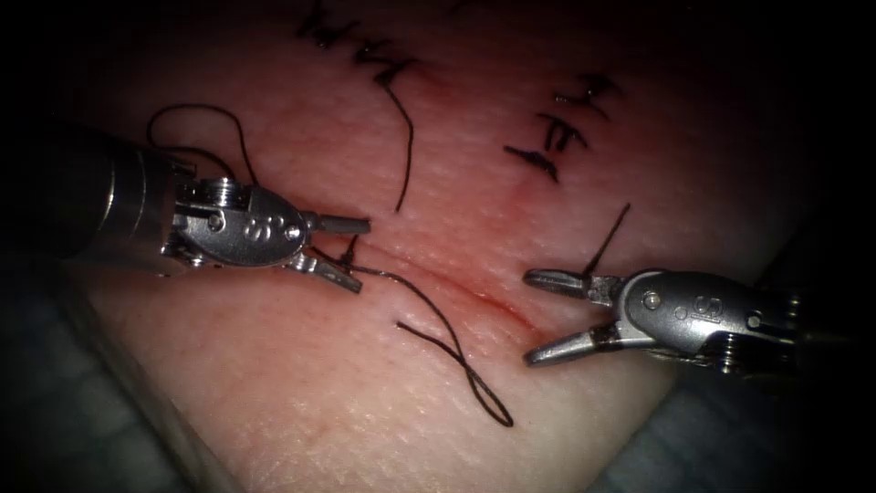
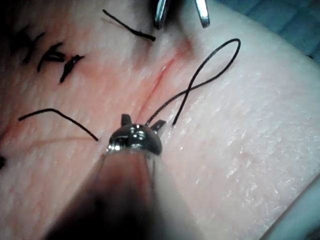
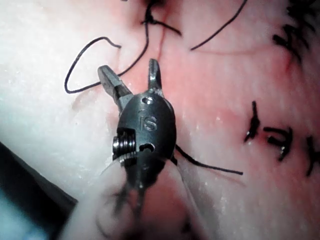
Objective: Wound Closure
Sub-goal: Grasp a length of suture with the left tool
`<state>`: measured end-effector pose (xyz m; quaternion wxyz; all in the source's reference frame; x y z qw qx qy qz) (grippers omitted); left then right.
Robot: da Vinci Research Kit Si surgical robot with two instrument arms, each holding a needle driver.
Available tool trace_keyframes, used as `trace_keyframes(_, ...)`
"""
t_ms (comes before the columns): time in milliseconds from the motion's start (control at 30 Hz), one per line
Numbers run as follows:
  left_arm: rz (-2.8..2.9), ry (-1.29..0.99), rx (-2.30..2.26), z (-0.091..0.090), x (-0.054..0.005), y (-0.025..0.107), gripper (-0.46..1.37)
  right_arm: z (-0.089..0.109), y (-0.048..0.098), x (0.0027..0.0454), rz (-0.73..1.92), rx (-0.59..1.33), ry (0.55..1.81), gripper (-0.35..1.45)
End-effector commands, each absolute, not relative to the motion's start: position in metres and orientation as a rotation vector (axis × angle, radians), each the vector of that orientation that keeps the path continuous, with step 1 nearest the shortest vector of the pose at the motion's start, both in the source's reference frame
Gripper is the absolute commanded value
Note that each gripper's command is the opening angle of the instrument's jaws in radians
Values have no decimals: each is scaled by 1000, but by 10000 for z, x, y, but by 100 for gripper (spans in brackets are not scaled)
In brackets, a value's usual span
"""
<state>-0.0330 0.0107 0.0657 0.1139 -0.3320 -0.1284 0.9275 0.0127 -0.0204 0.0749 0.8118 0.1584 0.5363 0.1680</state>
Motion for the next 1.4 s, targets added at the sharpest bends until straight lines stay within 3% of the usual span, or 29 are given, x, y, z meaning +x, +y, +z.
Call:
trace_keyframes(33,2740,-391,-952,660,-334,106,32,750,-204,127,358,339,1146,73)
trace_keyframes(267,2797,-399,-870,692,-347,97,44,750,-208,125,354,338,1146,73)
trace_keyframes(867,2836,-506,-740,742,-351,88,39,746,-213,121,352,339,1145,72)
trace_keyframes(1033,2828,-540,-712,748,-352,84,15,744,-214,121,352,339,1145,72)
trace_keyframes(1167,2837,-561,-675,754,-351,81,-35,743,-215,121,352,339,1146,72)
trace_keyframes(1400,2837,-582,-632,752,-351,81,-35,743,-216,118,351,340,1145,70)
